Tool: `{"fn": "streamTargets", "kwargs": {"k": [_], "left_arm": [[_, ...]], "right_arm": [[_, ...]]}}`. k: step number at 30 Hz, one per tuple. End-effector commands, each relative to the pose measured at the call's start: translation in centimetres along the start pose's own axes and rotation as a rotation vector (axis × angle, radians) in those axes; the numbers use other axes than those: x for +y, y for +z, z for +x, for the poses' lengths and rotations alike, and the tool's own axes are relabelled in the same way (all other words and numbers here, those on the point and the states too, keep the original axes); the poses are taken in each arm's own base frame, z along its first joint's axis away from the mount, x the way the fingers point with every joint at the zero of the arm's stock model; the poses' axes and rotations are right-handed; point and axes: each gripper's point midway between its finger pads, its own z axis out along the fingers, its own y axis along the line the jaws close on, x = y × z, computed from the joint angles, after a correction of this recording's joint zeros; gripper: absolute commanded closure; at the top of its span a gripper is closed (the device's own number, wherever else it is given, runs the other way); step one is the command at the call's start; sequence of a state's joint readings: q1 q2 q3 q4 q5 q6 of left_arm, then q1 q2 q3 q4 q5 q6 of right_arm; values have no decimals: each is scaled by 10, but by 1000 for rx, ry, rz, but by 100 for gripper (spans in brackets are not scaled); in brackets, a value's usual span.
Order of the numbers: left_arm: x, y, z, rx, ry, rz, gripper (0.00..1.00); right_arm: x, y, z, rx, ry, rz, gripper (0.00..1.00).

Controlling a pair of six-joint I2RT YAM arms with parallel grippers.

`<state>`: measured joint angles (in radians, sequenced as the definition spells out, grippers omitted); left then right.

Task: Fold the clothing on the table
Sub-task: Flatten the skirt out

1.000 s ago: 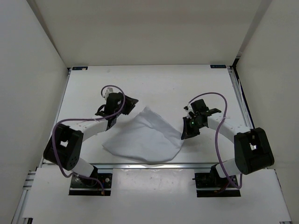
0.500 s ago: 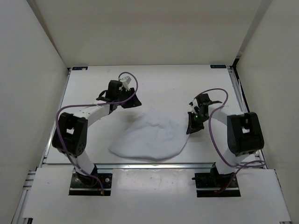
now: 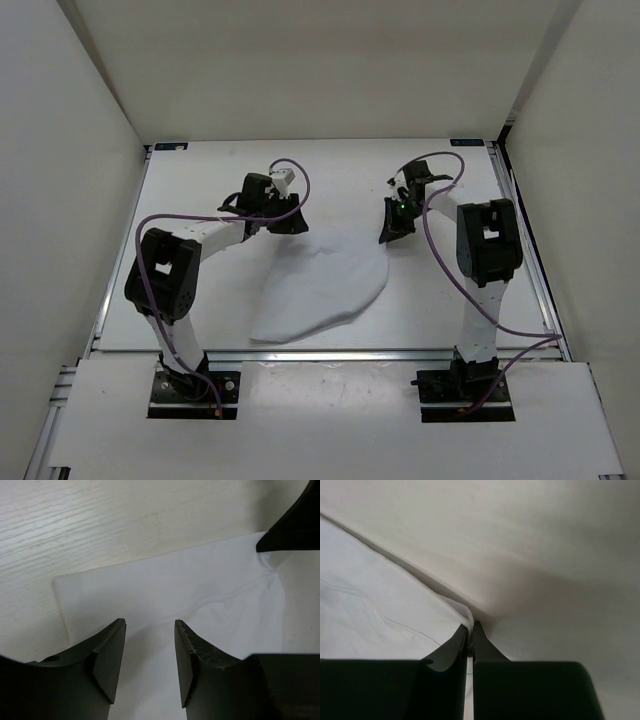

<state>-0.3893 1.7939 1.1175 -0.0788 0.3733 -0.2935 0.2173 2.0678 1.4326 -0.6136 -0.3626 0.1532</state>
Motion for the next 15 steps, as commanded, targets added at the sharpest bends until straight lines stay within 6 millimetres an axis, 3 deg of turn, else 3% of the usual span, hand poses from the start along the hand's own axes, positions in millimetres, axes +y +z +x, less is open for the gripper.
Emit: {"fn": "streamTargets", "kwargs": {"k": [1, 2, 3, 5, 7, 9, 12, 15], "left_arm": [[25, -19, -22, -79, 5, -93, 45], [35, -22, -21, -78, -7, -119, 44], [39, -28, -20, -76, -7, -132, 45], [54, -39, -9, -62, -42, -161, 45], [60, -49, -3, -76, -80, -157, 45], [65, -58, -2, -97, -112, -155, 44], [78, -69, -1, -135, -106, -198, 44], [86, -66, 1, -136, -108, -188, 45]], "right_arm": [[-2, 16, -25, -31, -13, -23, 100], [5, 16, -31, -42, -14, -58, 100], [6, 17, -38, -66, -8, -80, 94], [8, 13, -49, -110, 4, -127, 73], [17, 3, -60, -154, 3, -183, 62], [22, -19, -72, -222, -6, -201, 56], [20, -31, -76, -256, -13, -167, 55], [13, -33, -68, -237, 13, -134, 57]]}}
